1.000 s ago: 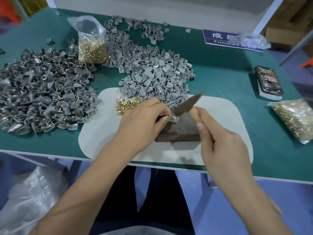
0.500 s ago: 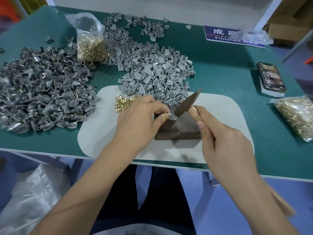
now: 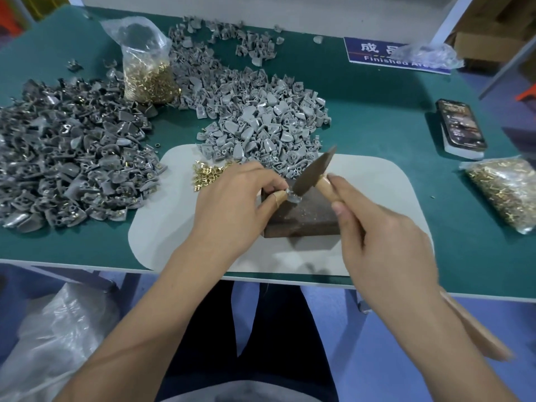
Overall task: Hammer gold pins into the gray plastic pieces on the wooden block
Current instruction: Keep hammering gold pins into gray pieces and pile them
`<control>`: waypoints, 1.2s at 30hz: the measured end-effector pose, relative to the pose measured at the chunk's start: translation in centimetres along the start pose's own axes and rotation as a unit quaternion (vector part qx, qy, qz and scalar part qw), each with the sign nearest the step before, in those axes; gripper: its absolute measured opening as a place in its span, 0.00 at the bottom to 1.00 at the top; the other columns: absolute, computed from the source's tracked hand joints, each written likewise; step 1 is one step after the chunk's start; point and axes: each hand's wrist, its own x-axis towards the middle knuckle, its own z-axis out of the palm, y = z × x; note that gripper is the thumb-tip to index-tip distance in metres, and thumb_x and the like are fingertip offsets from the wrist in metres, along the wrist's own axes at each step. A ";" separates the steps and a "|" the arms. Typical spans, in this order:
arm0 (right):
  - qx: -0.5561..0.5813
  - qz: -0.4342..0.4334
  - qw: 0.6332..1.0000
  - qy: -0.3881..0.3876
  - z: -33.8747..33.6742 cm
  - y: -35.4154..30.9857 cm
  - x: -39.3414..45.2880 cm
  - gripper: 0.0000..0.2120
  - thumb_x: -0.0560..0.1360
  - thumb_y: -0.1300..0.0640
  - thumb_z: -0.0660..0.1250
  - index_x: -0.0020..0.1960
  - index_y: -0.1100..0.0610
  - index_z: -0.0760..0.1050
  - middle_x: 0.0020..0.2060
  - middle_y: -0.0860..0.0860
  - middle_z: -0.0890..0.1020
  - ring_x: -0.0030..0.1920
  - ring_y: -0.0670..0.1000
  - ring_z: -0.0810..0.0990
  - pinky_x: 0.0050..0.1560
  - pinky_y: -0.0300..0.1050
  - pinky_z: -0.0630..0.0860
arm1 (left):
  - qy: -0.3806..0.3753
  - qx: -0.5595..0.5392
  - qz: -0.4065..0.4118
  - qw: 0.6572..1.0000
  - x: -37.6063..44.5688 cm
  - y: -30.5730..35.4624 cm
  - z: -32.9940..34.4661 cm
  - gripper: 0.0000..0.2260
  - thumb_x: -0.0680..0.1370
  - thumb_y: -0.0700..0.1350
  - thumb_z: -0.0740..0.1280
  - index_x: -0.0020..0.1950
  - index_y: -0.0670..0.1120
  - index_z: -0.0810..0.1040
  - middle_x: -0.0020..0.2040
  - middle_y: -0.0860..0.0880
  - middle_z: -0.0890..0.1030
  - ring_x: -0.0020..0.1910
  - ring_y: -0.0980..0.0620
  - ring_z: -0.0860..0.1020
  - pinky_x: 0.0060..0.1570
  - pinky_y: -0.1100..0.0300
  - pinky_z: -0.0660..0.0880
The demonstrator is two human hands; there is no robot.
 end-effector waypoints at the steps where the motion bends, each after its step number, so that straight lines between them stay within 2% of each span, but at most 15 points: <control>1: 0.004 0.008 1.000 0.018 -0.1 0.1 0.1 0.19 0.83 0.48 0.57 0.72 0.39 0.72 0.38 0.49 0.84 0.36 0.59 0.79 0.30 0.46 0.68 | 0.002 -0.003 0.001 1.000 -0.1 0.0 0.0 0.01 0.78 0.54 0.71 0.48 0.60 0.81 0.44 0.61 0.77 0.47 0.58 0.75 0.38 0.58 0.73; 3: 0.051 0.025 0.998 0.038 -0.2 0.2 0.3 0.19 0.84 0.49 0.57 0.73 0.41 0.72 0.42 0.49 0.85 0.39 0.55 0.78 0.32 0.49 0.72 | 0.002 -0.005 -0.001 1.000 -0.1 0.0 0.0 0.01 0.77 0.54 0.71 0.48 0.60 0.81 0.44 0.62 0.77 0.46 0.60 0.74 0.37 0.60 0.71; 7: 0.002 0.011 0.999 -0.040 0.1 0.3 0.9 0.17 0.84 0.48 0.54 0.71 0.38 0.69 0.29 0.48 0.74 0.32 0.62 0.74 0.30 0.51 0.73 | -0.009 0.009 -0.006 1.000 0.2 -0.2 -0.1 0.02 0.77 0.54 0.70 0.49 0.60 0.81 0.44 0.60 0.77 0.45 0.61 0.74 0.36 0.64 0.68; 10: -0.023 0.012 0.999 -0.044 -0.3 0.5 1.2 0.17 0.82 0.46 0.53 0.70 0.38 0.67 0.28 0.47 0.73 0.29 0.60 0.71 0.29 0.50 0.73 | -0.012 0.014 -0.009 1.000 0.2 -0.2 -0.2 0.02 0.77 0.55 0.70 0.48 0.60 0.81 0.45 0.61 0.77 0.44 0.62 0.73 0.36 0.69 0.64; 13: -0.012 0.012 0.999 -0.047 -0.4 0.4 1.0 0.18 0.81 0.45 0.52 0.70 0.37 0.67 0.27 0.47 0.72 0.29 0.60 0.71 0.28 0.50 0.72 | -0.015 0.020 -0.004 1.000 0.2 0.0 -0.3 0.01 0.78 0.55 0.70 0.49 0.60 0.81 0.44 0.61 0.76 0.44 0.63 0.72 0.35 0.69 0.62; 15: -0.017 0.008 0.999 -0.050 -0.4 0.4 1.0 0.18 0.81 0.45 0.52 0.70 0.37 0.67 0.27 0.46 0.70 0.29 0.59 0.70 0.28 0.49 0.71 | -0.020 0.028 0.008 0.999 0.3 0.1 -0.5 0.02 0.78 0.54 0.70 0.50 0.60 0.80 0.43 0.62 0.75 0.43 0.64 0.71 0.35 0.69 0.62; 19: -0.026 0.008 0.998 -0.050 -0.4 0.4 1.1 0.18 0.83 0.47 0.52 0.71 0.37 0.68 0.27 0.46 0.70 0.29 0.58 0.69 0.28 0.49 0.72 | -0.032 0.022 0.031 0.999 0.3 0.2 -0.7 0.05 0.78 0.51 0.70 0.54 0.60 0.79 0.44 0.63 0.76 0.47 0.61 0.75 0.37 0.61 0.66; 23: -0.014 0.010 0.998 -0.055 -0.4 0.4 0.9 0.18 0.83 0.47 0.55 0.71 0.37 0.68 0.28 0.47 0.72 0.29 0.59 0.70 0.28 0.49 0.70 | -0.026 0.020 0.036 0.999 0.2 0.2 -0.7 0.04 0.78 0.52 0.71 0.53 0.58 0.82 0.45 0.62 0.77 0.49 0.59 0.77 0.39 0.61 0.65; 27: 0.002 0.006 0.999 -0.051 -0.2 0.3 0.8 0.16 0.83 0.48 0.55 0.70 0.38 0.67 0.27 0.48 0.73 0.29 0.60 0.72 0.29 0.51 0.74 | -0.024 0.021 0.027 0.999 0.3 0.0 -0.5 0.03 0.78 0.54 0.71 0.51 0.59 0.83 0.45 0.61 0.77 0.50 0.57 0.76 0.40 0.60 0.66; 31: 0.007 0.005 0.999 -0.050 -0.2 0.3 0.9 0.17 0.83 0.47 0.54 0.70 0.38 0.68 0.27 0.48 0.72 0.29 0.60 0.72 0.29 0.52 0.75 | -0.028 -0.013 0.005 1.000 0.4 -0.3 -0.4 0.02 0.77 0.54 0.72 0.49 0.60 0.83 0.46 0.60 0.76 0.47 0.58 0.74 0.37 0.61 0.66; 36: 0.029 0.007 0.999 -0.042 0.2 0.6 0.6 0.16 0.84 0.50 0.57 0.70 0.38 0.67 0.27 0.48 0.72 0.30 0.60 0.72 0.30 0.53 0.75 | -0.039 -0.030 0.014 0.999 0.5 -0.5 -0.4 0.02 0.77 0.52 0.72 0.49 0.58 0.85 0.44 0.59 0.77 0.47 0.57 0.75 0.41 0.58 0.70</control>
